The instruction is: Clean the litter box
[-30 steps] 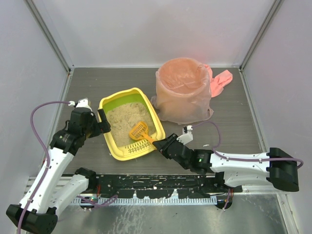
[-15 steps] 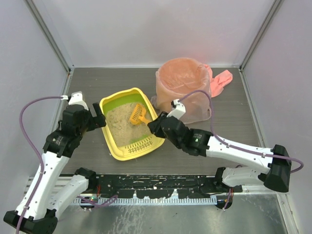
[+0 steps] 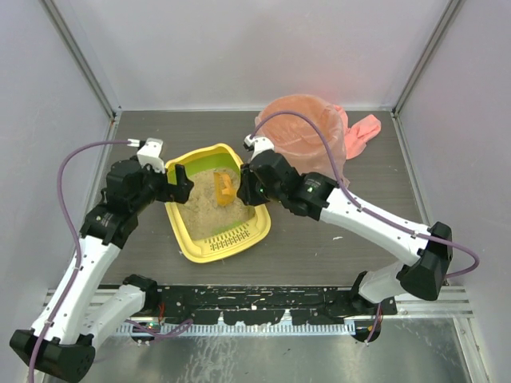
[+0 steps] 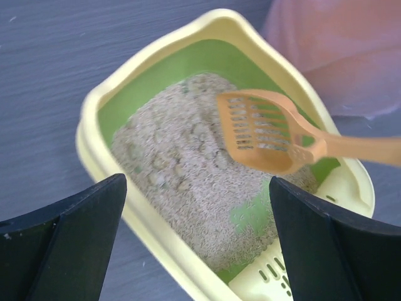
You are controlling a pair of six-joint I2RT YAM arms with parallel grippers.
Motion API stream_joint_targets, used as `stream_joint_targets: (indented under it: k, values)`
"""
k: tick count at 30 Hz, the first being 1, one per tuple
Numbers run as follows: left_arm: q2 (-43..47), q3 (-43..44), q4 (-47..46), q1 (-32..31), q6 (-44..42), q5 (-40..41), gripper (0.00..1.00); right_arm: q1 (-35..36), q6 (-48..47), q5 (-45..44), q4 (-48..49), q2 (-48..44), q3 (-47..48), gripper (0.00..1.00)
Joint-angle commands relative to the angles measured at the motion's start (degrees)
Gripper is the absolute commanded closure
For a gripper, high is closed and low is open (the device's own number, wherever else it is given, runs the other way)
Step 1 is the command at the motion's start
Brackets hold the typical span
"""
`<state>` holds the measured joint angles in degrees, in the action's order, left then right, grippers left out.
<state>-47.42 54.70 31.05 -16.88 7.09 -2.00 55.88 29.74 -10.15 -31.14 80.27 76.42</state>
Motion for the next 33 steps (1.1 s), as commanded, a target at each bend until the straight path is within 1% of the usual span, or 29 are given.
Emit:
stream_joint_targets:
  k: [1, 3, 7, 12, 15, 21, 26, 27, 29, 33]
  values:
    - [0.72, -3.73, -14.47, -0.26, -7.36, -14.77, 0.03, -2.79, -7.56, 4.55, -4.54, 0.73, 6.37, 0.99]
    - [1.64, -5.11, -17.42, -0.33, -11.67, -19.26, 0.04, -3.9, -8.2, 6.37, -5.2, 1.06, 7.25, 1.0]
    - [3.58, -6.41, -18.79, -0.84, -23.0, -29.46, 0.1, -5.49, -9.47, 10.29, -5.68, 1.73, 8.21, 0.99]
    - [4.16, -8.3, -21.81, -3.75, -32.39, -35.34, 0.09, -6.29, -11.13, 13.26, -6.57, 2.61, 9.78, 0.99]
    - [3.19, -8.61, -23.72, -6.41, -36.88, -34.4, 0.1, -6.39, -11.29, 14.11, -6.52, 2.23, 10.0, 0.99]
    - [-0.54, -7.64, -25.26, -10.22, -40.64, -34.0, 0.12, -6.39, -10.73, 14.76, -5.73, 1.12, 9.98, 0.99]
    - [-3.09, -9.41, -28.6, -12.29, -39.97, -33.28, 0.12, -6.48, -10.35, 15.69, -5.52, 0.05, 11.15, 0.99]
    - [-3.58, -9.63, -29.13, -12.78, -39.89, -32.73, 0.16, -6.48, -10.25, 16.0, -5.52, -0.08, 11.4, 0.99]
    - [-4.42, -9.75, -29.47, -13.94, -40.47, -31.22, 0.22, -6.45, -10.18, 16.64, -5.52, -0.12, 11.96, 0.99]
    - [-5.21, -10.41, -29.84, -16.09, -41.46, -29.03, 0.28, -6.48, -9.92, 18.13, -5.74, -0.24, 13.02, 0.99]
